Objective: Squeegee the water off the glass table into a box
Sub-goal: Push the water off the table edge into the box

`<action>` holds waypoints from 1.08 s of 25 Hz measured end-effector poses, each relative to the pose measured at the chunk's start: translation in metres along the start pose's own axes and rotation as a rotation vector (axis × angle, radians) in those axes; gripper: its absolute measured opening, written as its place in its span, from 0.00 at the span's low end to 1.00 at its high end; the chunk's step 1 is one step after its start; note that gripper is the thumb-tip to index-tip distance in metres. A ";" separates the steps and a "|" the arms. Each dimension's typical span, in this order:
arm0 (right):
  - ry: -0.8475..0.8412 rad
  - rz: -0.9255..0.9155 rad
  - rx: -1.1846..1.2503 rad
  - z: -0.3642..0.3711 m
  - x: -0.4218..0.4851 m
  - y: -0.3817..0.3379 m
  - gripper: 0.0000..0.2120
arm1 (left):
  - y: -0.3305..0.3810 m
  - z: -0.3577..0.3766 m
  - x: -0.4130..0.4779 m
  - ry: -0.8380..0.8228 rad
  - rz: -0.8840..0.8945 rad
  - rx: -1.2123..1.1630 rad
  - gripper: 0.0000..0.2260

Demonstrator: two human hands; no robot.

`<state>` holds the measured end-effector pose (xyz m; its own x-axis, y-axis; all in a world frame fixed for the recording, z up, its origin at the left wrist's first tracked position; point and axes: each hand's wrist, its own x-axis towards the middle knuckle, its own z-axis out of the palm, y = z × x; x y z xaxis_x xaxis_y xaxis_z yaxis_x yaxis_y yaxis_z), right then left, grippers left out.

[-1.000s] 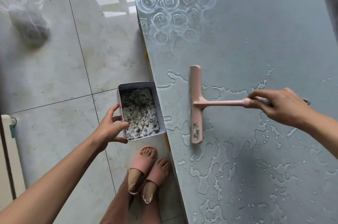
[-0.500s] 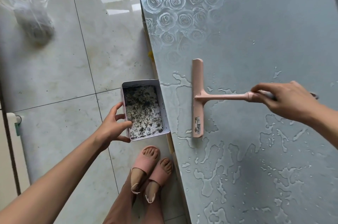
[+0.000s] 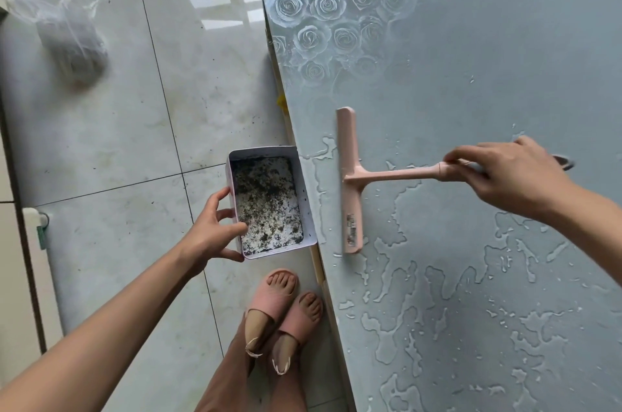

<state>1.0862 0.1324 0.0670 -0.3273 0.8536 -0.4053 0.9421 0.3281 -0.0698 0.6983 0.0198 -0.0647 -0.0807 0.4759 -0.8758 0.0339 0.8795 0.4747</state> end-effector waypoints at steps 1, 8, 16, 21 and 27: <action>-0.005 -0.022 0.013 0.007 0.004 -0.012 0.15 | 0.001 0.000 -0.001 0.000 0.000 0.002 0.36; 0.086 -0.040 -0.046 -0.003 -0.002 -0.015 0.17 | 0.005 0.000 -0.004 0.003 0.002 0.019 0.36; 0.126 -0.140 -0.083 0.008 0.020 -0.068 0.14 | 0.012 0.000 -0.005 0.003 0.006 0.056 0.36; 0.101 0.183 0.114 -0.016 -0.005 -0.038 0.16 | 0.014 -0.003 -0.003 -0.004 0.009 0.064 0.36; 0.035 0.298 0.390 0.034 -0.032 -0.119 0.20 | 0.012 -0.001 -0.003 -0.007 0.015 0.059 0.36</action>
<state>0.9871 0.0524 0.0572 -0.0355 0.9026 -0.4289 0.9502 -0.1024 -0.2942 0.6980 0.0285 -0.0563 -0.0723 0.4892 -0.8692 0.0933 0.8709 0.4824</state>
